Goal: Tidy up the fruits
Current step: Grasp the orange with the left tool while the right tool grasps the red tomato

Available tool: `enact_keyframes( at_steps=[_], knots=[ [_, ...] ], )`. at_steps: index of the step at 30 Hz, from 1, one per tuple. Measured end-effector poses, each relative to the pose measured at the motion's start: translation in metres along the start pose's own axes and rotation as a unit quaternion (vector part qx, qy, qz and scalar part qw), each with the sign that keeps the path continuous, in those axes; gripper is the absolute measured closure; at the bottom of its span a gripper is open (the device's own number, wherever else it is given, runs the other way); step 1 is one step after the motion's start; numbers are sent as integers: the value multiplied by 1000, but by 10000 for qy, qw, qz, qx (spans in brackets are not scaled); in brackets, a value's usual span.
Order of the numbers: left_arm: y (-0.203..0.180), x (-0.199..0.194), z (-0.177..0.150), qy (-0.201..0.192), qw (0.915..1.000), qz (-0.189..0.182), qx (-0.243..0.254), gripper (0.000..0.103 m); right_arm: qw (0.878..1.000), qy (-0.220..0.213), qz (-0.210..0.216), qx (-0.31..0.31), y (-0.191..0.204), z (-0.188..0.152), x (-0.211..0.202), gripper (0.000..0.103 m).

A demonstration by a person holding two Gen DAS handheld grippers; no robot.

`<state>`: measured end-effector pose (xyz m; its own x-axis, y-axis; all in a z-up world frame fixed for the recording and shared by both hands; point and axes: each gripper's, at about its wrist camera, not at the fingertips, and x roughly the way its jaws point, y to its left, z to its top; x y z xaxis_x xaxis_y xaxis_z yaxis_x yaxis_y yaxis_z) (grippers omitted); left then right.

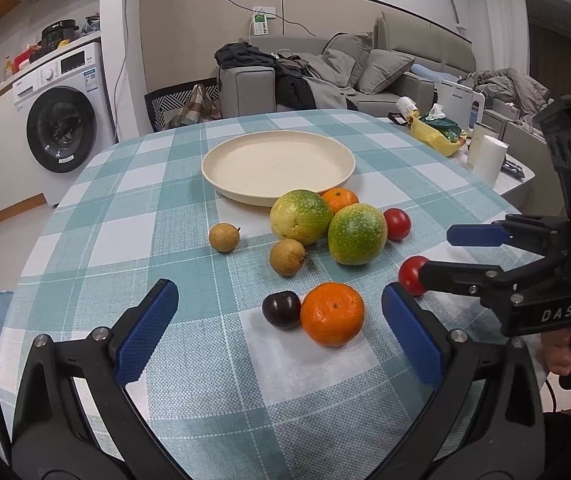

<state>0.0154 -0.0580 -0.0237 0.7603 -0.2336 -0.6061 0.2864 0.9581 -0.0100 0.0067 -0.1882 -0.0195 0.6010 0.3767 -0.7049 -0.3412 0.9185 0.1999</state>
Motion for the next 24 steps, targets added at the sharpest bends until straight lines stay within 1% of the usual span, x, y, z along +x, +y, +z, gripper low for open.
enact_keyframes(
  at_steps=[3,5,6,8,9,11,14,16,18,21,24],
  knots=[
    [-2,-2,-2,31,9999,-159,35,3,9999,83,45,-50,2,-1,3,32],
    [-5,-3,-3,58,9995,-289,106,8,9999,135,49,-90,5,-2,6,33],
    [-6,-3,-4,77,9993,-329,128,9,9998,175,56,-96,6,-3,7,35],
    [-9,-1,-6,145,9988,-421,181,19,9995,282,75,-92,7,-3,12,43],
    [-11,0,-7,194,9986,-451,199,22,9994,331,58,-83,8,-4,15,48],
    [-12,4,-8,303,9979,-525,207,34,9991,402,67,-61,8,-4,19,50],
    [-12,10,-10,479,9965,-667,165,41,9990,419,86,-109,10,-4,20,53],
    [-11,15,-11,614,9951,-768,111,45,9989,444,103,-134,10,-4,20,57],
    [-11,19,-11,724,9936,-862,79,46,9988,442,74,-171,11,-4,21,61],
    [-14,25,-11,787,9931,-863,92,46,9988,438,96,-186,11,-4,21,68],
    [-17,29,-8,801,9934,-810,98,46,9989,426,131,-172,9,-5,20,69]
  ],
)
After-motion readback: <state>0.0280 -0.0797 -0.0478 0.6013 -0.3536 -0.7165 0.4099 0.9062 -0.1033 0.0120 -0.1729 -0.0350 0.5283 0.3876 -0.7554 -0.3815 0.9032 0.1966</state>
